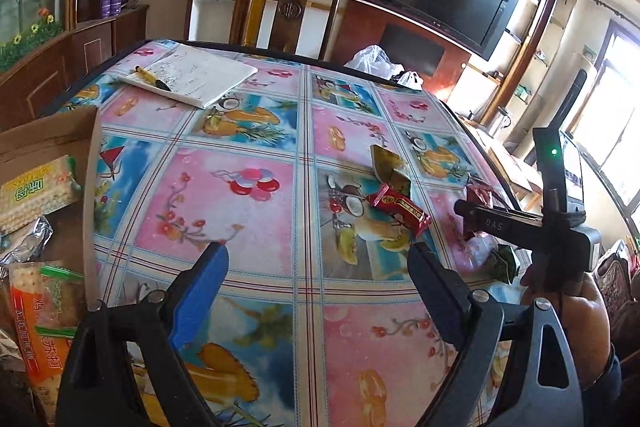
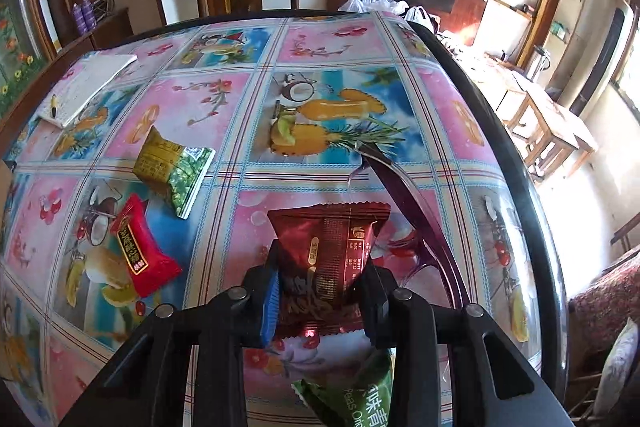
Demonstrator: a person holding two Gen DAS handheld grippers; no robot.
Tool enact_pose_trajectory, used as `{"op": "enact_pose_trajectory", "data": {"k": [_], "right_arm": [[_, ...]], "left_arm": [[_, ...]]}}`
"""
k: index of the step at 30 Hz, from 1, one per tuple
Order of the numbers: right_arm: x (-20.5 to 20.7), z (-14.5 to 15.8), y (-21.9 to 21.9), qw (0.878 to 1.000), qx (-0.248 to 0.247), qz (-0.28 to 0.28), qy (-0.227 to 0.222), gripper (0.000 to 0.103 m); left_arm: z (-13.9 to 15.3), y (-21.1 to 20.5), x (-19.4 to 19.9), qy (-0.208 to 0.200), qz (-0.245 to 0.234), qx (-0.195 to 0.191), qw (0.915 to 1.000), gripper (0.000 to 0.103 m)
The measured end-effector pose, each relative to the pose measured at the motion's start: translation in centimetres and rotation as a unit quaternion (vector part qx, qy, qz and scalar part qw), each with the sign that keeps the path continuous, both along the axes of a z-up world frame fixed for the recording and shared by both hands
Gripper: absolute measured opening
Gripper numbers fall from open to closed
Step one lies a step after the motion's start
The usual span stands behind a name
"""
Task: Organize snacks
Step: 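Grasp the dark red pack with the right gripper while the left grasps a red candy bar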
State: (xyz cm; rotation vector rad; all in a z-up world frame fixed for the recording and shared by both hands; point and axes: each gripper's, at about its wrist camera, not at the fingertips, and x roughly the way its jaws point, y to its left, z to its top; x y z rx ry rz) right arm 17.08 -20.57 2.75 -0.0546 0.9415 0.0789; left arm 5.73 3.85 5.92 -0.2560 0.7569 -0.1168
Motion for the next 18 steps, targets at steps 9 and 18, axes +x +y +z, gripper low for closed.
{"op": "enact_pose_trajectory", "data": {"k": [9, 18], "right_arm": [[-1.0, -0.9, 7.0, 0.996, -0.001, 0.094, -0.006, 0.034], [-4.0, 2.0, 5.9, 0.988, 0.112, 0.103, -0.012, 0.034]], "left_arm": [[-0.2, 1.4, 0.6, 0.008, 0.019, -0.023, 0.9995, 0.09], [0.0, 1.4, 1.4, 0.001, 0.004, -0.021, 0.9998, 0.089]]}}
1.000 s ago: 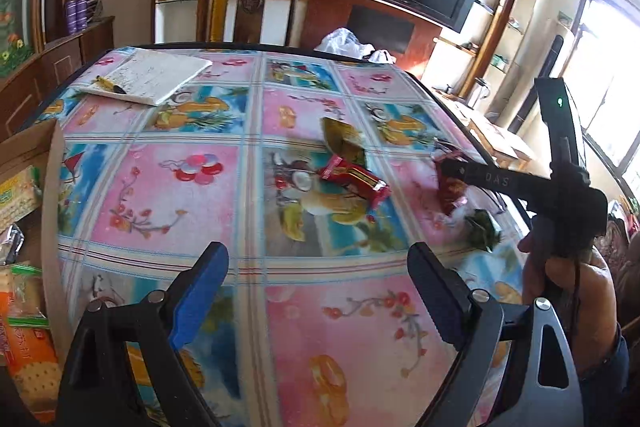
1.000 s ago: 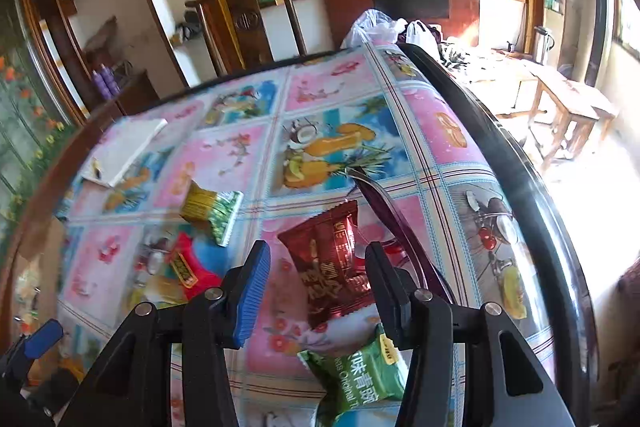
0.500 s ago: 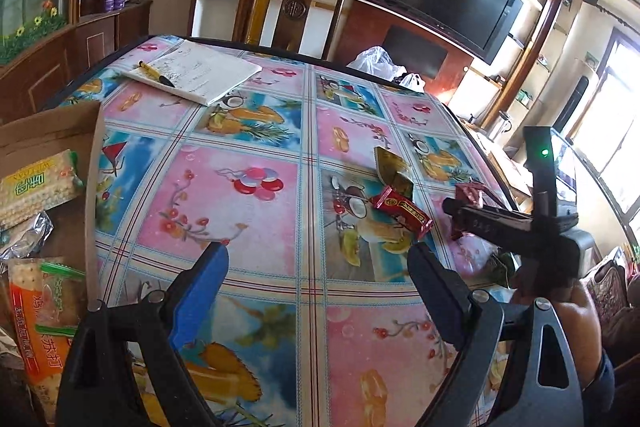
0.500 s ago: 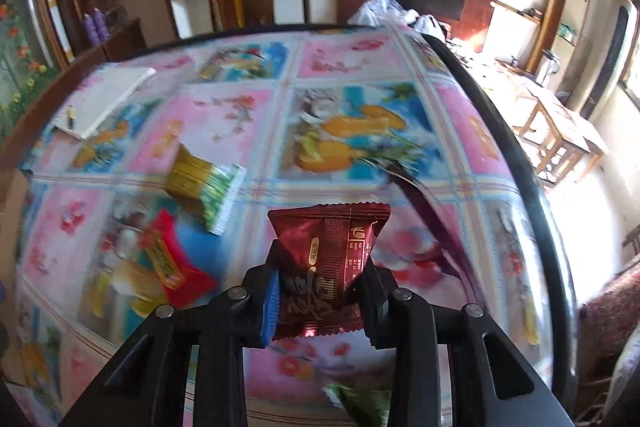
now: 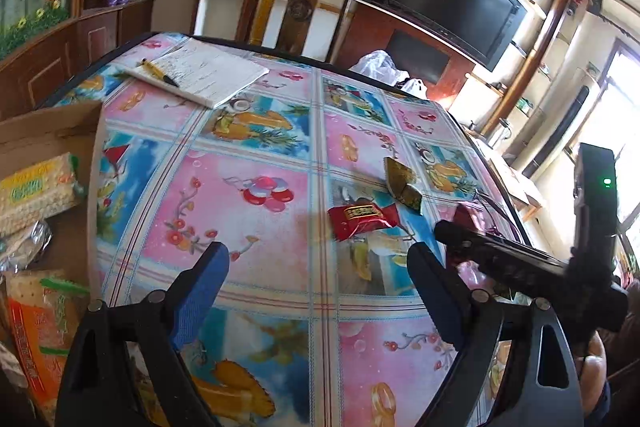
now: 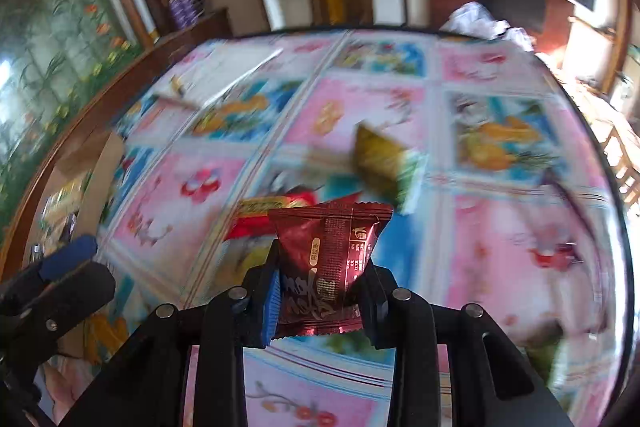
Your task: Organize snacks
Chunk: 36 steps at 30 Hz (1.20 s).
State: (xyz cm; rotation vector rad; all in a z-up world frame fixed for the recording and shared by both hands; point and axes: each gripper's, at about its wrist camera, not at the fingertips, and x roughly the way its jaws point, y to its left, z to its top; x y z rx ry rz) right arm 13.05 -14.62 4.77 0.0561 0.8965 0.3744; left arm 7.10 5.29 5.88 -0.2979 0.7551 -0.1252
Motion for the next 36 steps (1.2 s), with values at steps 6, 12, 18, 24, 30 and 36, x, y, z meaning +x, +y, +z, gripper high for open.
{"op": "enact_pose_trajectory", "data": {"k": [6, 12, 18, 24, 30, 36], "right_arm": [[-1.4, 1.3, -4.3, 0.995, 0.084, -0.051, 0.007, 0.034], [-1.0, 2.1, -5.6, 0.993, 0.102, -0.058, -0.001, 0.035], [-0.5, 1.9, -6.6, 0.991, 0.115, -0.062, 0.011, 0.035], [-0.5, 1.8, -6.3, 0.992, 0.114, -0.059, 0.011, 0.035], [-0.4, 1.6, -6.1, 0.992, 0.11, -0.055, 0.011, 0.035], [-0.4, 1.4, -6.0, 0.993, 0.103, -0.051, 0.013, 0.035]], "left_arm": [[1.4, -3.5, 4.4, 0.012, -0.063, 0.069, 0.9956, 0.074], [-0.7, -7.3, 9.2, 0.059, -0.138, 0.121, 0.9814, 0.047], [-3.1, -8.3, 11.5, 0.095, -0.153, 0.125, 0.9757, 0.035], [-4.1, -9.2, 9.8, 0.097, -0.177, 0.145, 0.9686, 0.036], [-4.3, -9.4, 9.5, 0.086, -0.133, 0.16, 0.9743, 0.022], [-4.3, -8.4, 7.1, 0.085, -0.106, 0.148, 0.9797, 0.019]]}}
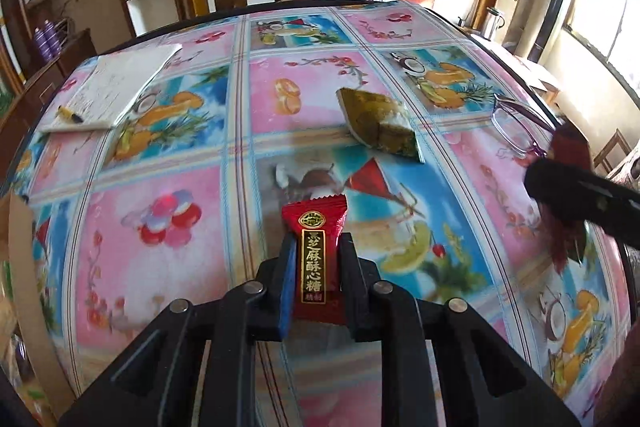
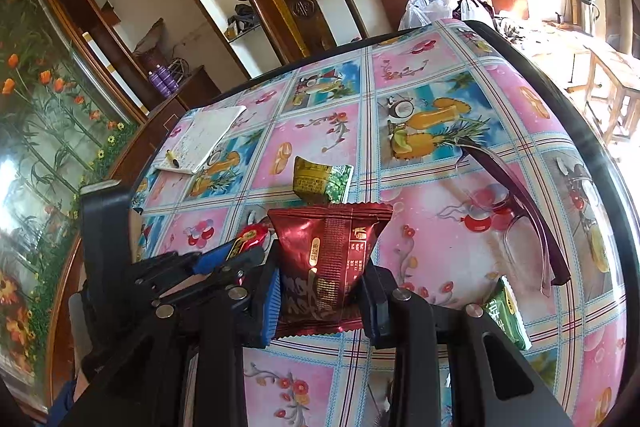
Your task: Organize snacks
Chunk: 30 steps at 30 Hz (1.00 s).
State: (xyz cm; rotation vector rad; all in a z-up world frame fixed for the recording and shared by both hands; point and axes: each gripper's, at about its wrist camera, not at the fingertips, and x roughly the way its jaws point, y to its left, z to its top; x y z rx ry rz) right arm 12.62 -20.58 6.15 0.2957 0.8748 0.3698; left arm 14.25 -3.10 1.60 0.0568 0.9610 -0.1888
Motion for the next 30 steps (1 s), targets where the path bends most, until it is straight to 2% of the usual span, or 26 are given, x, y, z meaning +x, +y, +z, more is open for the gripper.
{"op": "enact_pose_trajectory", "data": {"k": [4, 9, 15, 21, 25, 30], "right_arm": [[-0.2, 0.0, 0.5, 1.0, -0.003, 0.01, -0.003, 0.035], [-0.8, -0.2, 2.5, 0.999, -0.022, 0.036, -0.01, 0.035], [-1.5, -1.7, 5.0, 0.997, -0.045, 0.064, 0.0, 0.035], [-1.1, -3.1, 5.4, 0.995, -0.069, 0.064, 0.012, 0.034], [-1.1, -3.4, 5.8, 0.995, -0.077, 0.066, 0.015, 0.034], [-1.4, -3.5, 6.2, 0.994, -0.08, 0.073, 0.011, 0.034]], "left_arm": [[-0.1, 0.8, -4.2, -0.009, 0.015, -0.002, 0.9998, 0.019], [-0.4, 1.4, -7.1, -0.029, 0.018, -0.02, 0.9992, 0.019], [-0.5, 1.8, -7.1, -0.033, 0.012, -0.032, 0.9989, 0.02], [-0.5, 1.3, -7.4, -0.038, -0.001, -0.005, 0.9993, 0.019], [-0.1, 2.1, -7.3, -0.034, -0.004, -0.039, 0.9986, 0.018], [1.4, 2.8, -8.0, -0.072, 0.007, -0.056, 0.9958, 0.018]]}}
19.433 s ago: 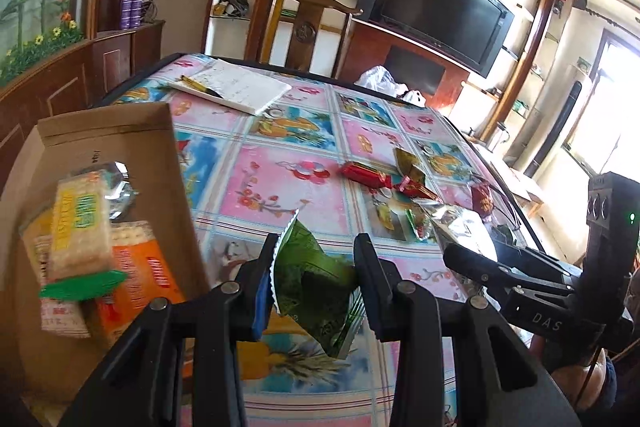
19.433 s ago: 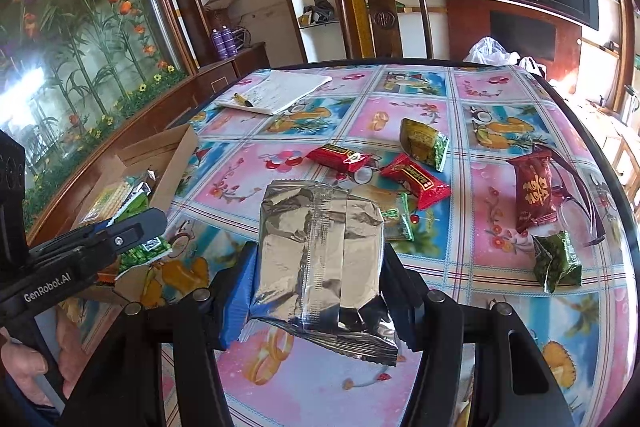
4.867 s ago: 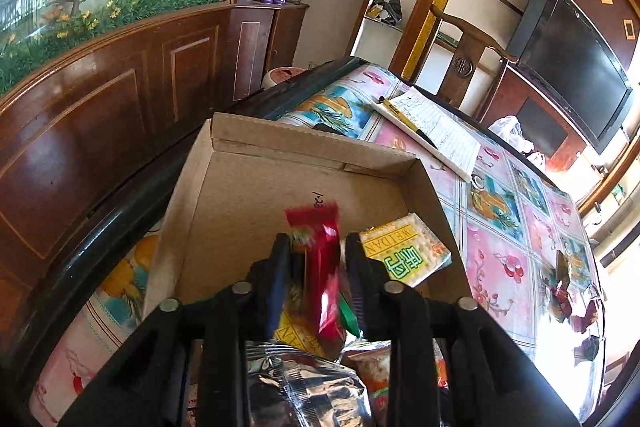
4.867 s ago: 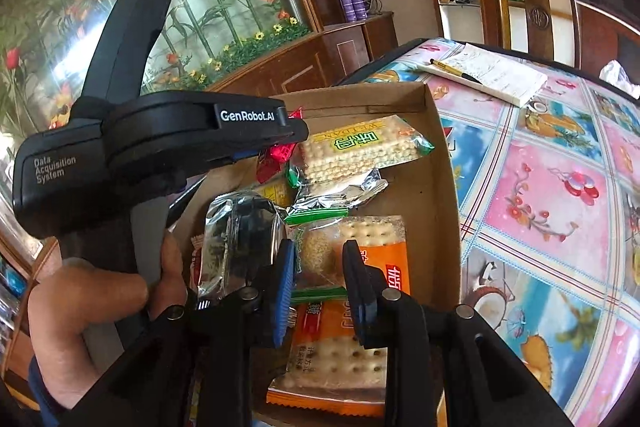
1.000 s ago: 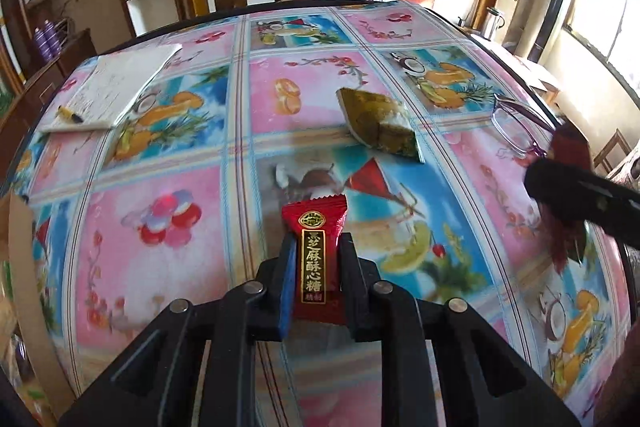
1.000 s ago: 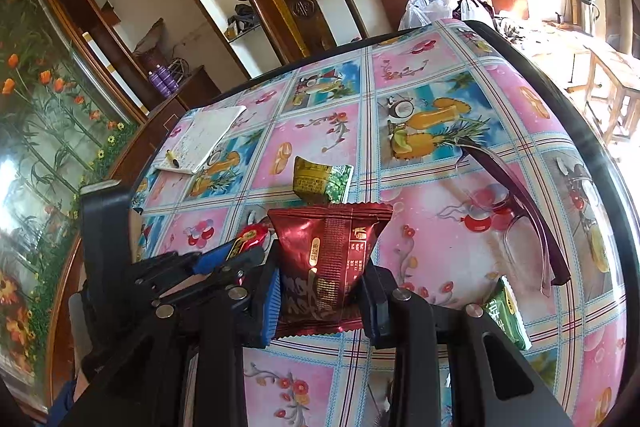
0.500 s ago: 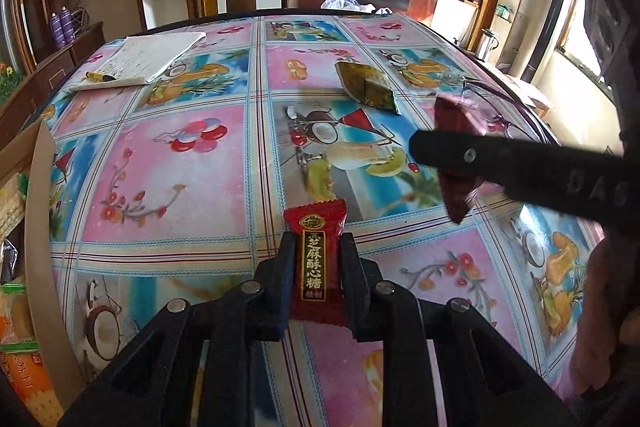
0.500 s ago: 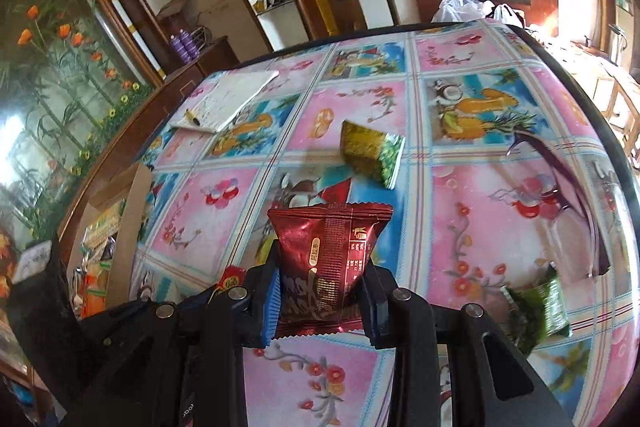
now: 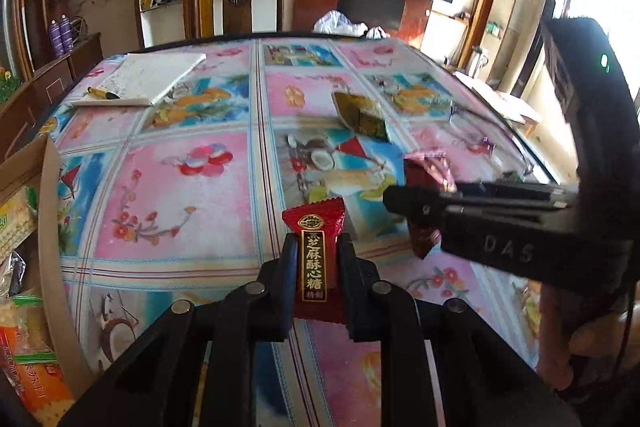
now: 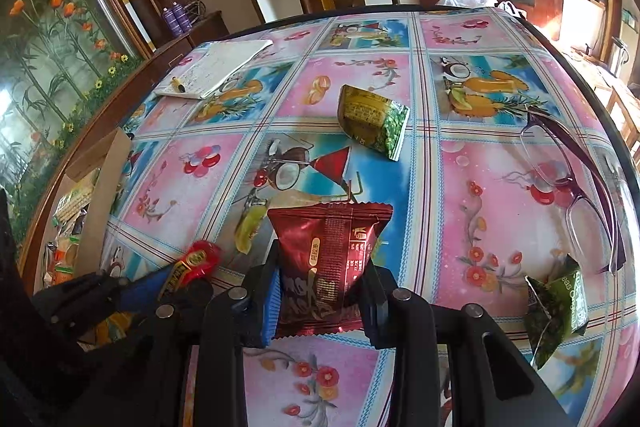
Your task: Organize snacks
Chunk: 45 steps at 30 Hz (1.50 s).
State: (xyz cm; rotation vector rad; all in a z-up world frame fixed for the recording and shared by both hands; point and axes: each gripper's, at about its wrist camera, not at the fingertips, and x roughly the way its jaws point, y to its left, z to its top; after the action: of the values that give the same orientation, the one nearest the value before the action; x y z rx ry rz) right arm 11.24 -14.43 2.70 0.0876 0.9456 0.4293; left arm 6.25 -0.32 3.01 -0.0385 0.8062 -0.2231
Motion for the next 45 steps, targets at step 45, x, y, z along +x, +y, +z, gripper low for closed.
{"op": "enact_pose_trajectory", "data": {"k": [45], "right_arm": [[-1.2, -0.7, 2.8, 0.998, -0.048, 0.035, -0.011, 0.035]], "left_arm": [[1.4, 1.6, -0.2, -0.032, 0.041, 0.005, 0.9986, 0.018]]}}
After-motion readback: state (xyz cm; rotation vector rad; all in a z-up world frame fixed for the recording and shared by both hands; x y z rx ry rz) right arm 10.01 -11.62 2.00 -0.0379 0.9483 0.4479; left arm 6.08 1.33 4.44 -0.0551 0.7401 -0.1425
